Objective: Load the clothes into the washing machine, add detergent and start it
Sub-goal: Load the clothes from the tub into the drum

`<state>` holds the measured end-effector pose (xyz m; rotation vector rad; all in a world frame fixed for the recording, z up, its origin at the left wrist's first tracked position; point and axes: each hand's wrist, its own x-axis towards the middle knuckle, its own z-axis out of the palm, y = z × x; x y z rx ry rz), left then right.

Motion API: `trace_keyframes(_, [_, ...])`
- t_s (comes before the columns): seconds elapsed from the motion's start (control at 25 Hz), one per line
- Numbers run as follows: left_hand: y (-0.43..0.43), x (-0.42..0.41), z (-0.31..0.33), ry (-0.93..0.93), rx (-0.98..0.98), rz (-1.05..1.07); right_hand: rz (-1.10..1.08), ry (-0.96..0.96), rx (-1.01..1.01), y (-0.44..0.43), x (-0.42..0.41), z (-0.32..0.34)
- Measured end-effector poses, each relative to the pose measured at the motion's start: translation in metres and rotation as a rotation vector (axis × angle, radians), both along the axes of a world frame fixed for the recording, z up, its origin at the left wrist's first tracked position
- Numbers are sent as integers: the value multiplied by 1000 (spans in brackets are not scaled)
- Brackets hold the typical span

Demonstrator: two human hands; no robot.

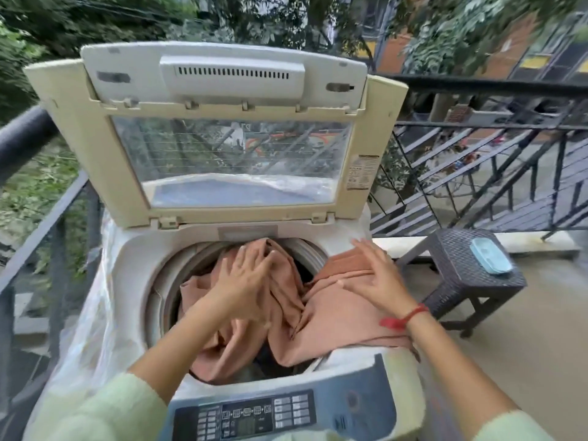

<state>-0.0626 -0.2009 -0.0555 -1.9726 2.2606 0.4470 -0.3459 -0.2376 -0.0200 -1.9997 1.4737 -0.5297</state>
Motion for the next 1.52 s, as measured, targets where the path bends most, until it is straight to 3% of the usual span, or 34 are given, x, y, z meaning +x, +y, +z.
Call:
trace_keyframes(0.08, [-15, -51, -17, 33, 44, -143, -111, 94, 203, -5, -50, -2])
trace_keyframes(0.16, [-17, -95, -43, 88, 172, -263, -86, -109, 541, 16, -68, -18])
trace_keyframes(0.2, [-16, -108, -55, 133, 219, -283, -136, -260, 599, 29, -68, -32])
trace_keyframes(0.28, [-11, -114, -71, 274, 200, -228, -320, -324, 433, 46, -62, -51])
trace_keyframes(0.4, [4, -112, -71, 343, -155, -251, -510, 4, 119, 50, -54, -50])
trace_keyframes(0.52, [4, -110, -39, 292, -340, -270, -504, 314, -5, 55, -47, -23])
trace_keyframes(0.6, [-3, -94, 1, 310, -524, -222, -484, 416, -141, 59, -29, 11])
trace_keyframes(0.68, [-3, -63, 43, 384, -796, -140, -435, 300, -385, 59, 1, 53])
trace_keyframes(0.8, [14, 4, 93, 459, -1079, 6, -261, -90, -763, 68, 60, 109])
trace_keyframes(0.92, [44, 73, 110, 391, -1179, 162, 22, -304, -819, 86, 125, 123])
trace_keyframes(0.96, [54, 92, 107, 303, -1173, 235, 105, -288, -764, 87, 146, 116])
trace_keyframes(1.0, [63, 108, 101, 183, -1147, 298, 185, -149, -662, 85, 163, 101])
trace_keyframes(1.08, [75, 129, 79, -107, -896, 366, 383, 392, -294, 74, 180, 63])
trace_keyframes(1.16, [78, 129, 57, -274, -188, 318, 496, 656, 227, 71, 166, 42])
trace_keyframes(1.2, [77, 124, 47, -245, 177, 254, 502, 659, 419, 69, 150, 43])
trace_keyframes(1.24, [73, 119, 40, -192, 390, 218, 492, 578, 536, 65, 131, 46])
trace_keyframes(1.28, [65, 113, 36, -143, 417, 189, 466, 478, 572, 57, 112, 50])
trace_keyframes(1.36, [45, 93, 36, -87, 137, 153, 366, 347, 275, 26, 70, 48])
trace_keyframes(1.44, [18, 59, 26, -46, -97, 92, 178, 391, 55, -10, 29, 33])
trace_keyframes(1.52, [-9, 3, 12, 87, -101, -32, 36, 504, 148, -30, -16, 9])
